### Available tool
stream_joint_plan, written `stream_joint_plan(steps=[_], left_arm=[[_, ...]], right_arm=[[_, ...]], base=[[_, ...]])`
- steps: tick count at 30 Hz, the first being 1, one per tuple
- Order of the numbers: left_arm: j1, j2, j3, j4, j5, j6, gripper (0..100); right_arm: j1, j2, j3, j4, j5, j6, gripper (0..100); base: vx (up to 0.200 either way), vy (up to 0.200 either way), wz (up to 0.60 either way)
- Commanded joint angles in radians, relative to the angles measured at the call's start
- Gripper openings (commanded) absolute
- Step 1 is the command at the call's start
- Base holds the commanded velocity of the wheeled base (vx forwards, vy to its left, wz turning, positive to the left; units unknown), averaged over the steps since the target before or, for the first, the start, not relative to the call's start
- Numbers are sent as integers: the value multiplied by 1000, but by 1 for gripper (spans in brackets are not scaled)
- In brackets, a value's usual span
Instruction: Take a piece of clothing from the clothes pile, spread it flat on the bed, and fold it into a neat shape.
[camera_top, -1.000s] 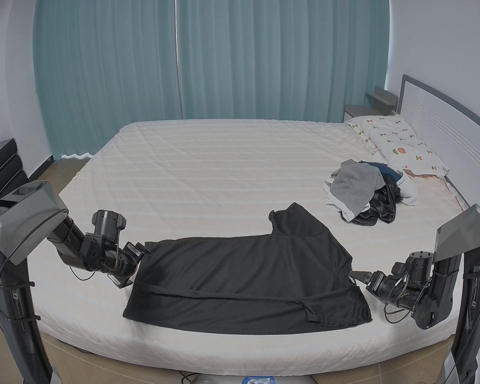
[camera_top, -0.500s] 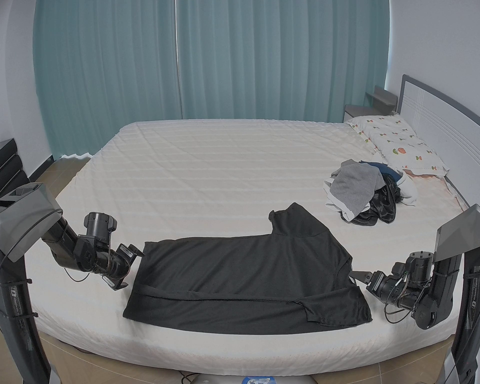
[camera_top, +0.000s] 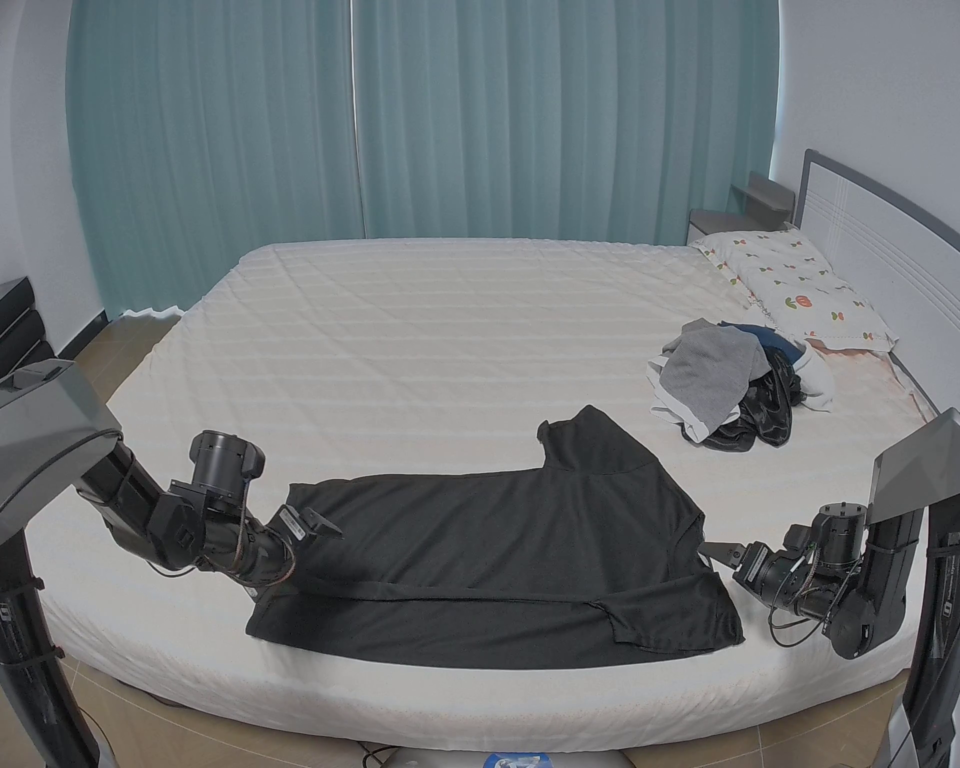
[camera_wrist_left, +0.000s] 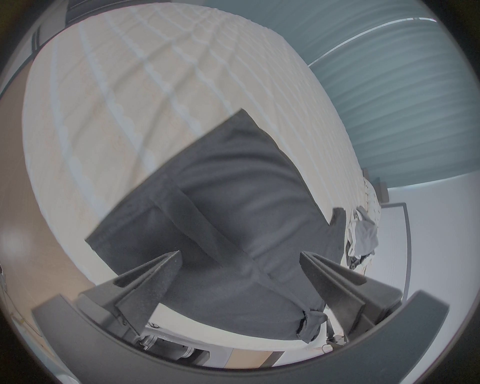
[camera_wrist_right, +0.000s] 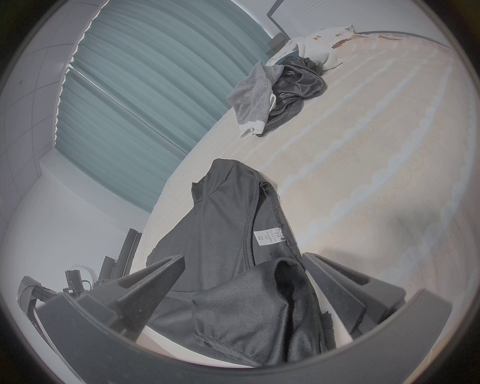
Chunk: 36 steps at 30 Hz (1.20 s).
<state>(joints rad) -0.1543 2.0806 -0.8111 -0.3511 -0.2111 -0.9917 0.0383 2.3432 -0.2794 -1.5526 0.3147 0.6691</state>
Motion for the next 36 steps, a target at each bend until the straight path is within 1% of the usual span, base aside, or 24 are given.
stream_joint_plan(steps=[1,2,3,6,8,9,10,15,18,21,26,30,36], left_arm=[[-103,4,-5,-3,30,-39,100],[-107,7,-5,-3,33,-41,100],[-120,33,-31,-17,75,-56,100],[-160,64,-56,-25,137,-54,100],[-188,67,-74,-23,170,-51,100],[-189,67,-77,-23,171,-51,100],[-215,72,-106,-16,187,-51,100],[-277,116,-169,-11,196,-56,100],[-311,157,-206,-8,236,-56,100],[-330,190,-250,24,249,-56,100],[-338,205,-303,101,251,-58,100],[-338,202,-303,104,251,-58,100],[-340,199,-290,147,251,-58,100]], right_arm=[[8,-2,0,-8,-11,0,100],[8,-2,0,-8,-11,0,100],[9,1,0,-8,-12,0,100],[18,2,0,-8,-12,0,100],[20,1,2,-8,-12,1,100],[20,1,2,-8,-12,1,100],[20,-1,11,-8,-12,0,100],[20,-1,40,-8,-12,-3,100],[20,-4,26,-8,-11,0,100],[31,8,28,-8,-14,-6,100],[34,10,29,-8,-14,-6,100],[34,10,31,-8,-14,-6,100],[34,10,34,-8,-14,-6,100]], base=[[0,0,0],[0,0,0],[0,0,0],[0,0,0],[0,0,0],[0,0,0],[0,0,0],[0,0,0],[0,0,0],[0,0,0],[0,0,0],[0,0,0],[0,0,0]])
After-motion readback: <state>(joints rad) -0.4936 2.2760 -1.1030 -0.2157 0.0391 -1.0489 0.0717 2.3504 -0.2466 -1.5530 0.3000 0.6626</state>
